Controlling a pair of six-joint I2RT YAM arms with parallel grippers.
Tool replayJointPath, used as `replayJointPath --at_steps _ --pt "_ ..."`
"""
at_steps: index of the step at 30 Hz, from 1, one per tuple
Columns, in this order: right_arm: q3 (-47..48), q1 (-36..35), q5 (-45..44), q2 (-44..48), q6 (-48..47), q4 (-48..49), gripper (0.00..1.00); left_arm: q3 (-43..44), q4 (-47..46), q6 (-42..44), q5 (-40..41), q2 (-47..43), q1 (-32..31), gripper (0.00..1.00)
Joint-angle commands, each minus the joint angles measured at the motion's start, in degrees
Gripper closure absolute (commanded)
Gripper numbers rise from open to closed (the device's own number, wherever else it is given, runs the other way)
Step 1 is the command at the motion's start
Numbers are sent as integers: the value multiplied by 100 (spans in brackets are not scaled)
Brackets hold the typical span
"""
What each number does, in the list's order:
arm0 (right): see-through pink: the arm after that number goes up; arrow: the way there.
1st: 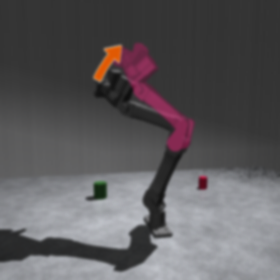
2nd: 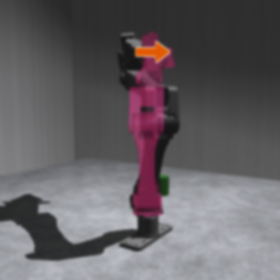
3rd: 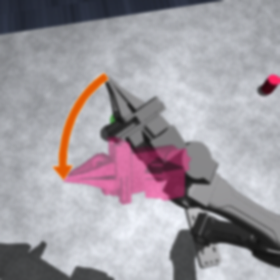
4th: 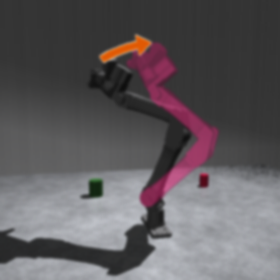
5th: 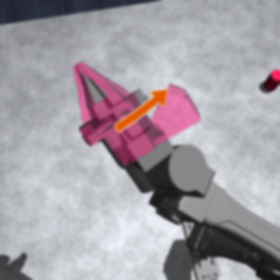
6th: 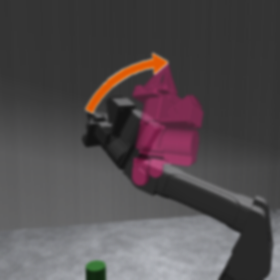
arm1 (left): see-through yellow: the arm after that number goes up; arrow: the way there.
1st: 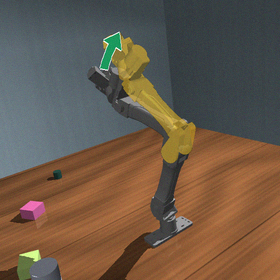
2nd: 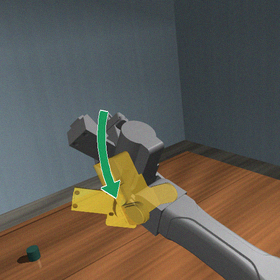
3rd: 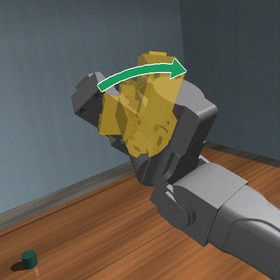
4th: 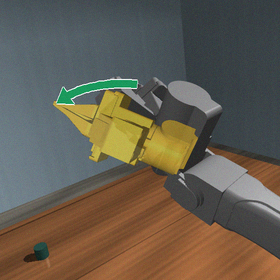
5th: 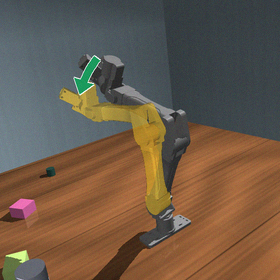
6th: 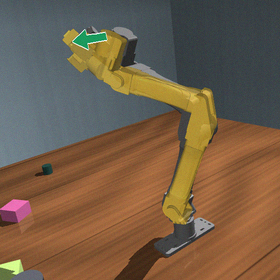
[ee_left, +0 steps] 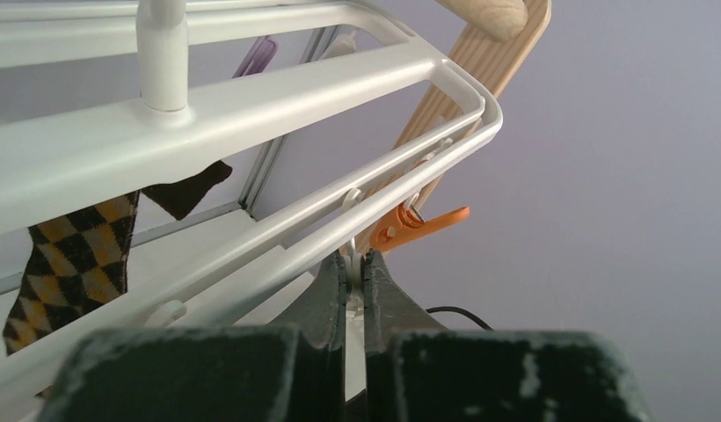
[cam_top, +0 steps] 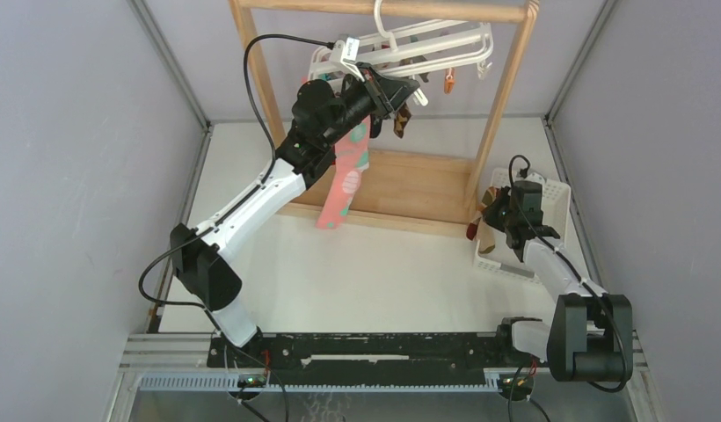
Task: Clip the socks to the hanger
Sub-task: Pick up the sock from the bin, then place the sock at the center of the board.
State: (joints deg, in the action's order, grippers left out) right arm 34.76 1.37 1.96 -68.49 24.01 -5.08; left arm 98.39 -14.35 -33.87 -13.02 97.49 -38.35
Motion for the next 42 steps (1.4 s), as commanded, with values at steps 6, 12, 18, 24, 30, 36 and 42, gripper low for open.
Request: replayJointPath --at_steps 6,12,18,24,30,36,42 --pt "-22 14 -160 582 56 117 100 137 299 148 -280 -194 -171 100" --pt "-22 17 -195 1267 -4 -62 100 154 306 152 -281 -167 -177 100" --pt "6 2 -23 1592 -2 -170 100 172 301 143 -304 -125 -184 100" --pt "202 -490 22 1829 33 -362 100 172 319 161 -292 -124 -193 100" --pt "503 -1544 -194 1373 -496 -657 100 180 333 168 -297 -101 -215 100" --pt "885 -2796 -991 372 -896 -1348 100 181 399 217 -299 -174 -217 100" --pt "362 -3649 -981 -93 -492 -868 92 163 423 227 -338 -241 -227 100"
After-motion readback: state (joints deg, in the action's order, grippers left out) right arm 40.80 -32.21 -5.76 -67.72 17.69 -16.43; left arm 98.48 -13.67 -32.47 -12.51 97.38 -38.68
